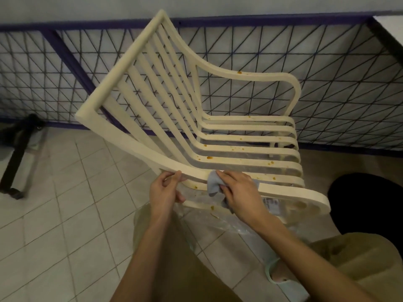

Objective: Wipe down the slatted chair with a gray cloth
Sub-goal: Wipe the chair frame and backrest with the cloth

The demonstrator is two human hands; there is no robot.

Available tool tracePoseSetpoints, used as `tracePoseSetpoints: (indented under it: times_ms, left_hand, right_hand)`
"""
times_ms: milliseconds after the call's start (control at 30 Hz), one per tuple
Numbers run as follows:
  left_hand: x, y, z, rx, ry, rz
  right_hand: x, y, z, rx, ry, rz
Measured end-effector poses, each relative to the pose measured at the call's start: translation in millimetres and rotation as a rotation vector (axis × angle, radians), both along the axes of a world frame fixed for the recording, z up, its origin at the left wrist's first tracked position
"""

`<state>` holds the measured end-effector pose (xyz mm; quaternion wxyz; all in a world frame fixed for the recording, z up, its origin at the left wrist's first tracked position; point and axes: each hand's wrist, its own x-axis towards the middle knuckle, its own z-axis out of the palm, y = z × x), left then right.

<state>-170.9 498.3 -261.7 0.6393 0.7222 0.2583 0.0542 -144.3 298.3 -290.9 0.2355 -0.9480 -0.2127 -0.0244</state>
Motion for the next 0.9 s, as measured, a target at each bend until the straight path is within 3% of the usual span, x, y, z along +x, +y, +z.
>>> tracePoseSetpoints:
  times_ms: [233, 333, 533, 733, 900]
  left_hand:
    - [-5.3, 38.5, 25.7, 0.100, 0.012, -0.060]
    - [-9.7, 56.2, 37.3, 0.215, -0.002, -0.062]
    - [-8.8, 91.9, 75.9, 0.255, -0.192, 0.180]
    - [5.6, 119.8, 122.5, 0.300, -0.366, 0.331]
    - [30.8, 130.4, 154.3, 0.522, -0.450, 0.331]
  right_hand:
    - [7.9, 57.8, 16.0, 0.024, 0.066, 0.047]
    - [8.9, 91.2, 33.1, 0.146, 0.098, 0.103]
    - [15.1, 143.4, 75.6, 0.495, 0.294, 0.136]
    - [45.8, 147.7, 116.9, 0.731, 0.246, 0.183]
    - [59.3, 164.2, 170.3, 0.858, 0.081, 0.278]
